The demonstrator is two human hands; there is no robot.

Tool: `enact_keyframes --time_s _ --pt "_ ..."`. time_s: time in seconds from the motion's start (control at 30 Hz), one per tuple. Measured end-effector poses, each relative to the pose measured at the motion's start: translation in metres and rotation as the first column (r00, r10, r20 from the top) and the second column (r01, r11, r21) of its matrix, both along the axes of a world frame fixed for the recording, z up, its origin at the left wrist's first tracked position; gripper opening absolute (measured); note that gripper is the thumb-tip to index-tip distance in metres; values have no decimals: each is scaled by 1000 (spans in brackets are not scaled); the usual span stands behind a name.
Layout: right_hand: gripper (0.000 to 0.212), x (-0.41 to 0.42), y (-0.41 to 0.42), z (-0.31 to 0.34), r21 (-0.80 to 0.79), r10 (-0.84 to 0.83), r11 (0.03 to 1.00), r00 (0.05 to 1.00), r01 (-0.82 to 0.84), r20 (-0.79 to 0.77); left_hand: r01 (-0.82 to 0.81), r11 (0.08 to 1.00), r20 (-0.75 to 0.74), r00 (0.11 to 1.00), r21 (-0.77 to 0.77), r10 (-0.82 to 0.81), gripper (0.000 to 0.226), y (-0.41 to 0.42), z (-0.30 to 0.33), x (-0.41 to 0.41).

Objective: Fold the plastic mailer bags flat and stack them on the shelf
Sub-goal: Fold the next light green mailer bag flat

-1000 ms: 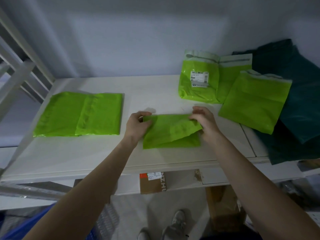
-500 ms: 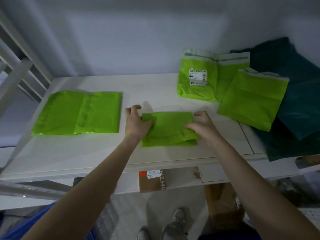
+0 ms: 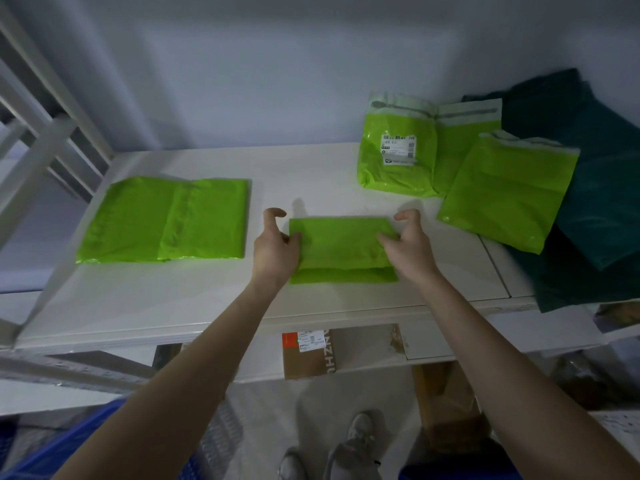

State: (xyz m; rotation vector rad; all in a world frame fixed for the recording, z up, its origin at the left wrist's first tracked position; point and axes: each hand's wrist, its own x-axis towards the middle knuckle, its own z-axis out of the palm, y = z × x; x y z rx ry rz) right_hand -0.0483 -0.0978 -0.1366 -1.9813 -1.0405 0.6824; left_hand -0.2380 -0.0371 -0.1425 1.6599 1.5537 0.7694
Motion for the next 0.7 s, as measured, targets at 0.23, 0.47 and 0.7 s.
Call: enact_keyframes --time_s 0.23,0.47,0.7 --pt "32 -6 -7 0 8 4 1000 993 -5 118 8 1000 0 1000 9 -8 31 0 1 1" --pt "32 -15 -13 -7 91 -9 996 977 -11 211 88 986 -203 978 143 -58 15 -3 -17 1" --pt "31 -22 -13 -15 126 -27 992 950 -13 310 144 969 -292 953 198 -82 24 -2 -23 0"
